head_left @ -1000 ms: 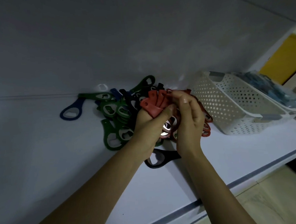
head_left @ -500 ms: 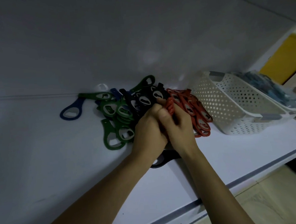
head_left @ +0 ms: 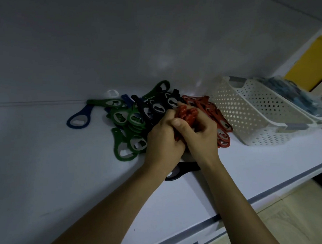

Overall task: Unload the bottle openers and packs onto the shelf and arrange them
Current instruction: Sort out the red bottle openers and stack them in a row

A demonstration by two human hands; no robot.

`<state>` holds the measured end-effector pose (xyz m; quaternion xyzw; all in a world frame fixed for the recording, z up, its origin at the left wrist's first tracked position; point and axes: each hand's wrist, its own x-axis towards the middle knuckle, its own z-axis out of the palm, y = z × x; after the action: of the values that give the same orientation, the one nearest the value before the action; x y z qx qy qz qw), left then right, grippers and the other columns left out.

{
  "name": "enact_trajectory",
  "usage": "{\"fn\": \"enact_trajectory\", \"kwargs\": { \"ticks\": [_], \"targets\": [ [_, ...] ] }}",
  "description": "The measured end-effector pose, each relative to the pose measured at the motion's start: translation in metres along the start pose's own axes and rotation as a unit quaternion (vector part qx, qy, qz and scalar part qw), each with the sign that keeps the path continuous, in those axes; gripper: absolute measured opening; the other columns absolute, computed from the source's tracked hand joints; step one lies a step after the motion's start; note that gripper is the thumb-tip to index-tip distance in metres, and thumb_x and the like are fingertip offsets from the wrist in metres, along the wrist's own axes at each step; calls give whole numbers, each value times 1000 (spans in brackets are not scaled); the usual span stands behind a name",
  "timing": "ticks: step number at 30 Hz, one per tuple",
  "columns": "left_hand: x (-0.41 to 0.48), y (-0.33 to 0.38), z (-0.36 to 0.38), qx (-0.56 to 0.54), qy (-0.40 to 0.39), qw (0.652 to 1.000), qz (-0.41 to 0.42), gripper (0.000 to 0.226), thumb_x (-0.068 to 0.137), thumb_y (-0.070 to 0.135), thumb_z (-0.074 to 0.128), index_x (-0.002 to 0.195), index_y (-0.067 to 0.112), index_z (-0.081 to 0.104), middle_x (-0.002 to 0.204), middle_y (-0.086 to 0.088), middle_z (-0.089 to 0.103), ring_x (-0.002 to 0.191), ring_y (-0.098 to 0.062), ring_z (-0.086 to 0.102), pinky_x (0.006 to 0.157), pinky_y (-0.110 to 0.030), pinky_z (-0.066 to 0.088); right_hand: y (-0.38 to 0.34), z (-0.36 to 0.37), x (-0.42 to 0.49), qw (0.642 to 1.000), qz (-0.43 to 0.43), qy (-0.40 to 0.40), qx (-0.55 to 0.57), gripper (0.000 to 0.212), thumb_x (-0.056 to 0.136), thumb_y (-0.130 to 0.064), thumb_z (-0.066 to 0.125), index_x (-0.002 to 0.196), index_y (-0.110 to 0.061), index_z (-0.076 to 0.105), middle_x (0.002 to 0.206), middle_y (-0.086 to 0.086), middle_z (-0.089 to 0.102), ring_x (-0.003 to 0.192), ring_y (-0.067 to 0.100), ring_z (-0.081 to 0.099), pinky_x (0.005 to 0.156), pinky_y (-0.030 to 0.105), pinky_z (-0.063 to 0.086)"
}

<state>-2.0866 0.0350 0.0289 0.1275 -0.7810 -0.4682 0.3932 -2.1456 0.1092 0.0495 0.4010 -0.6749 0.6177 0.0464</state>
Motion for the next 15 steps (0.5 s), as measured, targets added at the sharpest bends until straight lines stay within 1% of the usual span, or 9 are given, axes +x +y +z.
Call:
{"fn": "enact_trajectory", "kwargs": {
  "ticks": [2, 3, 5, 7, 8, 10, 12, 13, 15],
  "targets": [
    [0, -1, 0, -40, -14, 999, -27, 32, 81, 24, 68, 106, 32, 49, 79, 19, 62, 77, -2, 63, 63, -10, 51, 1, 0, -1, 1000, -6, -15, -2, 40, 75, -35, 71, 102, -6, 65, 88, -12, 68, 85, 4, 65, 75, 14, 48],
    [1, -2, 0, -57, -19, 997, -41, 28, 81, 30, 67, 101, 35, 48, 79, 18, 64, 78, 0, 64, 62, -12, 52, 1, 1, -2, 1000, 1, -27, -1, 39, 75, -37, 70, 102, -8, 64, 86, -12, 66, 82, 3, 64, 73, 13, 48],
    [4, -3, -2, -45, -15, 998, -37, 20, 81, 39, 60, 96, 34, 48, 78, 12, 64, 75, -2, 64, 60, -16, 53, -1, 6, -4, 999, 17, -45, 8, 24, 78, -38, 67, 89, -18, 60, 76, -14, 61, 72, 1, 60, 66, 13, 46],
    [5, -3, -5, -19, -14, 1000, -11, 20, 80, 45, 46, 96, 32, 47, 79, 8, 61, 77, -8, 64, 63, -22, 55, -4, 10, -3, 998, 23, -47, 19, 22, 84, -37, 62, 78, -17, 56, 69, -8, 58, 66, 7, 57, 63, 21, 46],
    [5, -2, -6, -14, -23, 1000, -4, 19, 82, 43, 43, 97, 31, 47, 82, 6, 61, 79, -10, 64, 65, -24, 55, -5, 11, -3, 998, 27, -46, 16, 25, 87, -35, 60, 77, -13, 55, 69, -2, 57, 66, 12, 56, 62, 26, 47],
    [7, 5, -12, 14, -34, 999, 15, 13, 89, 26, 50, 101, 25, 44, 88, 4, 61, 79, -10, 63, 64, -21, 52, -10, 12, -1, 999, 23, -39, 0, 26, 93, -26, 54, 75, -8, 54, 67, 4, 56, 64, 13, 54, 61, 27, 45],
    [12, 12, -26, 25, -41, 998, 29, 17, 91, 16, 54, 100, 22, 42, 86, 4, 61, 75, -9, 62, 61, -21, 52, -19, 17, 3, 999, 10, -37, -16, 28, 97, -21, 48, 71, -13, 52, 63, -4, 53, 60, 7, 50, 58, 21, 41],
    [14, 14, -38, 29, -43, 998, 32, 18, 91, 16, 56, 100, 22, 42, 84, 6, 61, 74, -9, 62, 60, -22, 52, -26, 22, 5, 999, 1, -46, -16, 29, 98, -20, 47, 69, -18, 51, 61, -10, 52, 57, 4, 48, 56, 18, 39],
    [14, 18, -64, 56, -29, 998, 29, 20, 88, 15, 60, 101, 21, 45, 81, 11, 61, 73, -8, 63, 61, -21, 51, -43, 39, 7, 996, -15, -87, 16, 28, 97, -22, 49, 69, -24, 51, 60, -14, 51, 56, 3, 49, 55, 16, 40]
  ]
}}
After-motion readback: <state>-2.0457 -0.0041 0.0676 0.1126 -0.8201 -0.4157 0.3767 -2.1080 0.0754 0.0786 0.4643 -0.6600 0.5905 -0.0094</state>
